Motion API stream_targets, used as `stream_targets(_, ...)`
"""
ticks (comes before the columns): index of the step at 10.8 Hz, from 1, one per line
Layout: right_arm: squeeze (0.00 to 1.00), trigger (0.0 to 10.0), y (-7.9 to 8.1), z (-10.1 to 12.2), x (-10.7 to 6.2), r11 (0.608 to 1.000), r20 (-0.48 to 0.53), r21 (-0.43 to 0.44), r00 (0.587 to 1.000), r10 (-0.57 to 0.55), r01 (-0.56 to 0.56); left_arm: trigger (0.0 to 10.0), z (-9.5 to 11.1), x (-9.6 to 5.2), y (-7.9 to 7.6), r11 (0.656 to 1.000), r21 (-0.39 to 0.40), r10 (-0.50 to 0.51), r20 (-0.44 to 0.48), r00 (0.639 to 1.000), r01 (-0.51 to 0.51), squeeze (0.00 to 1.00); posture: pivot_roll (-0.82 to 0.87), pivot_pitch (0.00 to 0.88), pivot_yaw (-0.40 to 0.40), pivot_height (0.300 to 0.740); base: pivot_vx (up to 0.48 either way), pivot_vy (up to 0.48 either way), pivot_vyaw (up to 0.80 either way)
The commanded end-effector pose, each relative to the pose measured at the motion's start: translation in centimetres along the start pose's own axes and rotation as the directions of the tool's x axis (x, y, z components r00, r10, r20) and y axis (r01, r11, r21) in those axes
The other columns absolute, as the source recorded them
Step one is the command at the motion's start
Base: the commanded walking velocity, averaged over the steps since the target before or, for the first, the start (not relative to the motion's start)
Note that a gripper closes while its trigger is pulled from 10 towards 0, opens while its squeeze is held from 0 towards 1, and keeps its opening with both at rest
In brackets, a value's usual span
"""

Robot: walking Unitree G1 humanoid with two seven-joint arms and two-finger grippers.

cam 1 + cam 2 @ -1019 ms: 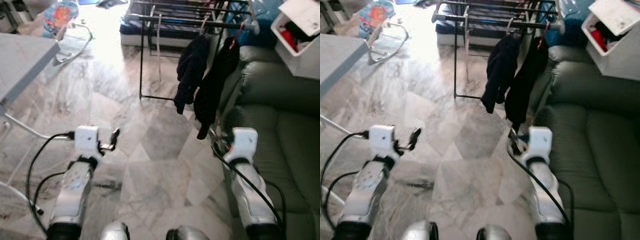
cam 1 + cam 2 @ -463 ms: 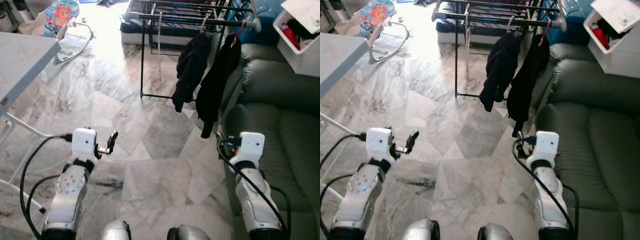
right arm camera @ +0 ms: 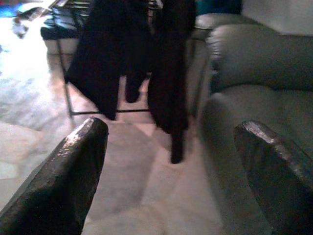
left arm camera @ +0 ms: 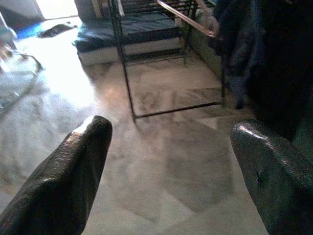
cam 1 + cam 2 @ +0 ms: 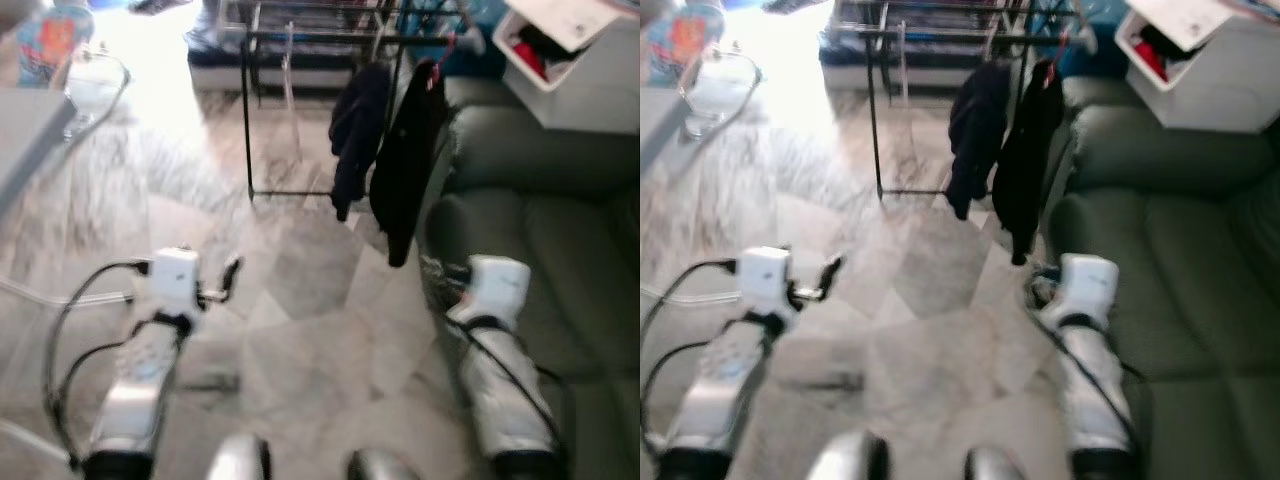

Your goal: Hang hanger

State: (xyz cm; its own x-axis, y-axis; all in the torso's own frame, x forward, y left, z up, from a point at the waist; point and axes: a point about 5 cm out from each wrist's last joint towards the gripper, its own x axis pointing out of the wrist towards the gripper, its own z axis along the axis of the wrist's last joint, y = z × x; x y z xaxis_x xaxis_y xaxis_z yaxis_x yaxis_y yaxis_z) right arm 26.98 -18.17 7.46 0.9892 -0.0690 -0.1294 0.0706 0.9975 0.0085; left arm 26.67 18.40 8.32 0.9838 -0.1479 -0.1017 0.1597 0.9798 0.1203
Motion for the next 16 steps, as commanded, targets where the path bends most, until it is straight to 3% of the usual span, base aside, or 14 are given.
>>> stream_targets(1,0.0,10.0,-0.7,0.0,-0.1,1.0,-0.001,-0.012,1.0,-0.021,0.021,10.0,0.3,0.0,-0.4,1.0,0.01,-0.006,0.011,1.0,0.006,0.0,0.02,0.098,-0.016,0.74,0.0,0.48,0.0)
stream_targets(3,0.0,10.0,-0.6,0.0,0.1,1.0,0.003,-0.012,1.0,-0.024,0.024,10.0,0.9,0.4,-0.6,1.0,0.003,0.005,0.047,0.999,-0.005,0.0,0.02,0.093,-0.013,0.74,0.0,0.377,0.0)
stream_targets(4,0.0,10.0,-0.5,0.0,0.3,1.0,0.006,-0.013,1.0,-0.025,0.025,10.0,1.3,0.4,-0.8,0.998,-0.049,-0.029,0.083,0.996,0.033,0.0,0.02,0.09,-0.012,0.74,0.0,0.0,0.0)
stream_targets(7,0.0,10.0,-0.4,0.3,0.6,1.0,0.02,-0.012,1.0,-0.019,0.019,10.0,1.5,0.9,-0.5,1.0,-0.007,0.003,0.078,0.997,-0.002,0.0,0.02,0.085,-0.022,0.74,0.0,0.0,0.0)
stream_targets(9,0.0,10.0,-0.2,0.4,0.8,1.0,0.025,-0.027,1.0,0.003,-0.003,10.0,1.4,1.0,-0.8,1.0,-0.024,0.003,0.075,0.997,-0.001,0.0,0.02,0.087,-0.031,0.74,0.0,0.0,0.0)
stream_targets(10,0.0,10.0,0.6,0.9,0.9,0.993,0.05,-0.089,0.996,0.077,-0.072,10.0,1.4,1.0,-0.9,0.999,-0.033,0.009,0.075,0.997,-0.007,0.0,0.02,0.09,-0.036,0.74,0.0,0.0,0.79)
stream_targets(11,0.0,10.0,1.1,1.3,1.1,0.993,0.062,-0.078,0.994,0.092,-0.087,10.0,1.2,1.0,-1.0,0.998,-0.046,0.033,0.032,0.999,-0.032,0.0,0.02,0.094,-0.037,0.74,0.0,0.0,0.79)
stream_targets(12,0.0,10.0,1.4,1.4,1.2,0.992,0.069,-0.077,0.992,0.105,-0.1,10.0,0.9,0.9,-1.4,0.998,-0.053,-0.027,-0.031,0.999,0.026,0.0,0.02,0.096,-0.037,0.74,0.0,0.0,0.79)
stream_targets(13,0.0,10.0,1.7,1.5,1.2,0.988,0.073,-0.089,0.989,0.131,-0.124,10.0,1.1,0.8,-1.4,1.0,0.008,-0.008,0.013,1.0,0.008,0.0,0.02,0.102,-0.04,0.74,0.0,0.0,0.79)
stream_targets(16,0.0,10.0,1.5,1.4,1.2,0.984,0.066,-0.092,0.985,0.158,-0.151,10.0,0.6,0.5,-0.5,0.994,0.044,0.103,-0.036,0.994,-0.102,0.0,0.02,0.113,-0.047,0.74,0.0,0.0,0.79)
